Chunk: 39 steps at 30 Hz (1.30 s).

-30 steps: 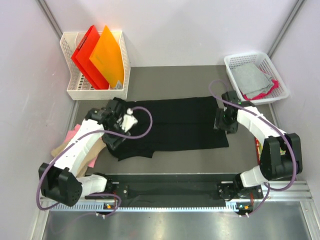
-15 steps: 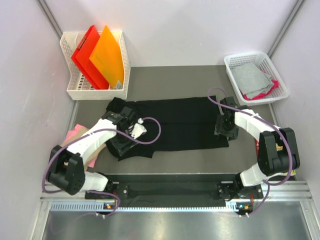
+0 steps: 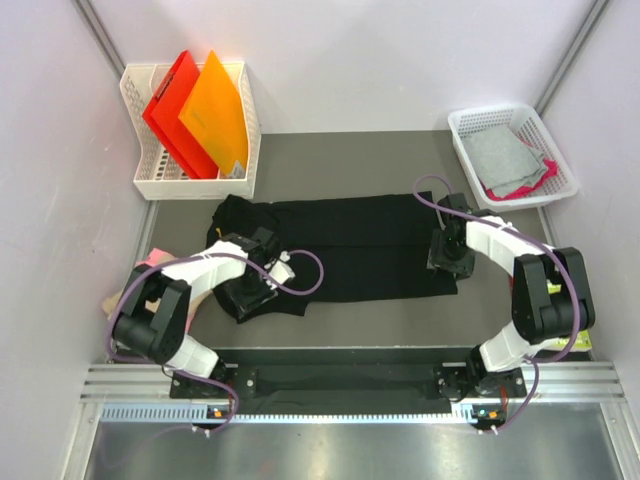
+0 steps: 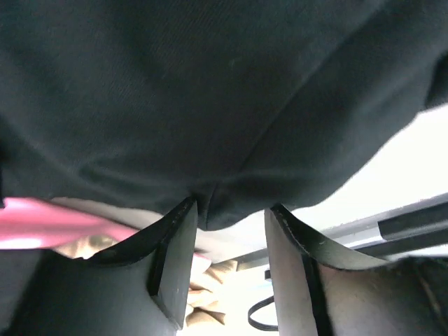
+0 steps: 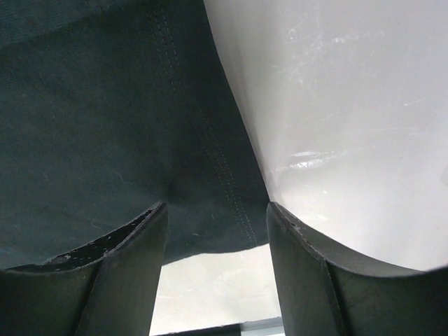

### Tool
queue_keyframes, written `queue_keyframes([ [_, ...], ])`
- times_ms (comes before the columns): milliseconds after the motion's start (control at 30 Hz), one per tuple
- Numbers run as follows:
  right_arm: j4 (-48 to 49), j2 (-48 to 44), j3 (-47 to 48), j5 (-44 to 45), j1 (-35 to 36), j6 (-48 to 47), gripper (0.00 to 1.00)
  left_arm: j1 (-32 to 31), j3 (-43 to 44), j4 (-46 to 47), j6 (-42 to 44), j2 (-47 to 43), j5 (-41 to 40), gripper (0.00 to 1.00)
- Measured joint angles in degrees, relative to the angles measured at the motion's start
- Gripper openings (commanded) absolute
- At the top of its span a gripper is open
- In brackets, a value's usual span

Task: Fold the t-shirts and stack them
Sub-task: Grap the side of the flattened tshirt closest away from the robot with both arms

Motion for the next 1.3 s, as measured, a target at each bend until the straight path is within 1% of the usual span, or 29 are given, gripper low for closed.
queue_keyframes([
  [100,0.68,1.18,0.39,0.07,0.00,0.02,0.59,-0.04,-0.24,1.27,0.04,2.23,-0.13,0.45],
  [133,0.66,1.55,0.55,0.11,-0.02,0.02,0.59,-0.04,-0.22,1.60,0.00,2.91,-0.13,0.39],
  [200,0.79,1.99,0.68,0.24,-0.02,0.02,0.59,-0.07,0.11,1.38,-0.22,3.34,-0.07,0.32],
  [267,0.74,1.99,0.68,0.35,-0.02,0.00,0.59,-0.11,0.24,1.40,-0.28,3.45,-0.04,0.27],
  [467,-0.09,1.66,0.66,1.27,-0.02,0.09,0.58,-0.13,0.50,1.62,-0.22,3.54,-0.15,0.25],
  [567,-1.68,-0.57,0.44,2.23,-0.02,0.63,0.59,-0.15,0.63,1.64,-0.22,3.54,-0.15,0.21],
  [600,-2.05,-1.68,0.20,2.51,-0.02,0.90,0.59,-0.15,0.68,1.64,-0.24,3.52,-0.17,0.19],
  [767,-3.45,-4.98,-1.27,3.45,-0.02,1.29,0.59,-0.15,1.01,1.64,-0.20,3.50,-0.17,0.14],
  [833,-3.69,-5.01,-1.95,3.58,-0.02,1.36,0.59,-0.15,1.20,1.64,-0.20,3.48,-0.20,0.11],
  [1133,-2.93,-4.39,-4.70,3.39,-0.02,1.55,0.57,-0.15,1.33,1.55,-0.17,2.29,-0.42,0.06],
  [1267,-1.95,-3.08,-5.03,3.32,-0.02,1.53,0.56,-0.15,1.33,1.53,-0.17,1.57,-0.74,0.02],
  [1300,-1.70,-2.69,-5.03,3.28,-0.02,1.53,0.55,-0.15,1.33,1.53,-0.17,1.49,-0.76,0.00],
])
